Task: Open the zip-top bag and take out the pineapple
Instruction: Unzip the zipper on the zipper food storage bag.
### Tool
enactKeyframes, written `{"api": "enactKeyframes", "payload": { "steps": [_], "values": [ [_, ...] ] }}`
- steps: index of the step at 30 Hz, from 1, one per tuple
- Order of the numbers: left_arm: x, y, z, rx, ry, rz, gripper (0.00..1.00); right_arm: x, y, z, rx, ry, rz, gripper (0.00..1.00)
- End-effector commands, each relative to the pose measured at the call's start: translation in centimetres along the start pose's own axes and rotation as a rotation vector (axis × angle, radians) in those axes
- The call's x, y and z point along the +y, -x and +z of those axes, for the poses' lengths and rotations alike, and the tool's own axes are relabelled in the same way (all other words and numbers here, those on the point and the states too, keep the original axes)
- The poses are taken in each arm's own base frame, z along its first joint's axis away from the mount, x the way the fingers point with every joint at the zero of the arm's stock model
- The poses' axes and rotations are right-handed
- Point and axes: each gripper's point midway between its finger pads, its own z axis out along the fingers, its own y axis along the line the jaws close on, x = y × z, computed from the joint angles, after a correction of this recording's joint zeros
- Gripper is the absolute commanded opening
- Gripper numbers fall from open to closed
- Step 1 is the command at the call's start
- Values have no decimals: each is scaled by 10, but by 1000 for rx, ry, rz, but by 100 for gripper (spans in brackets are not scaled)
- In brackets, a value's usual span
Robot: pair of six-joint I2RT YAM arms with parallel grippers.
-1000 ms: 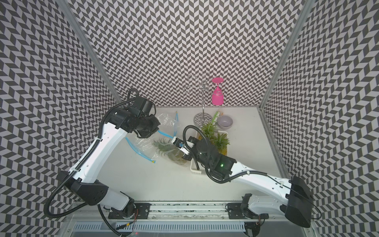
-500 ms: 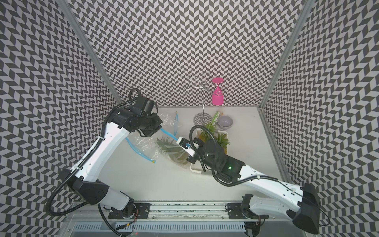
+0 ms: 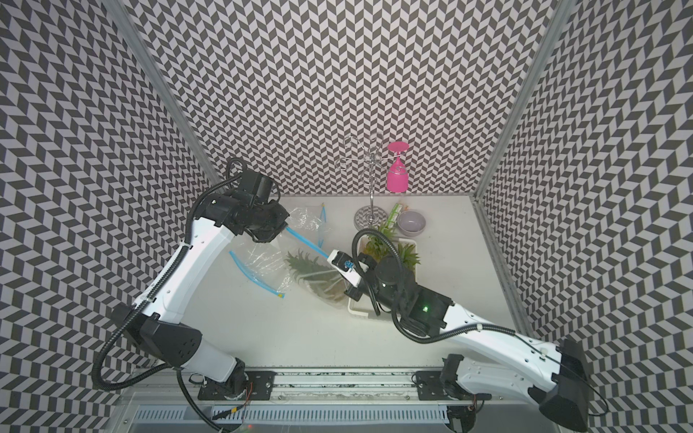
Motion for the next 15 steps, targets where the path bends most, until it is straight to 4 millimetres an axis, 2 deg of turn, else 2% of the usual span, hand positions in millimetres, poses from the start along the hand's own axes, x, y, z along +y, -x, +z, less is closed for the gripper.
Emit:
{"api": "enactKeyframes", "payload": {
  "steps": [1,8,11,15],
  "values": [
    [5,43,2,-162,26,-17,5,-7,27,-17,-101,-10,25,0],
    [10,55,4,-174,25,-23,9,-8,28,-20,-102,-12,42,0],
    [3,59,3,-172,-12,-27,8,-7,27,-20,-100,-12,44,0],
    [-8,52,4,-129,-64,-25,7,-6,25,-18,-92,-7,52,0]
  ]
}}
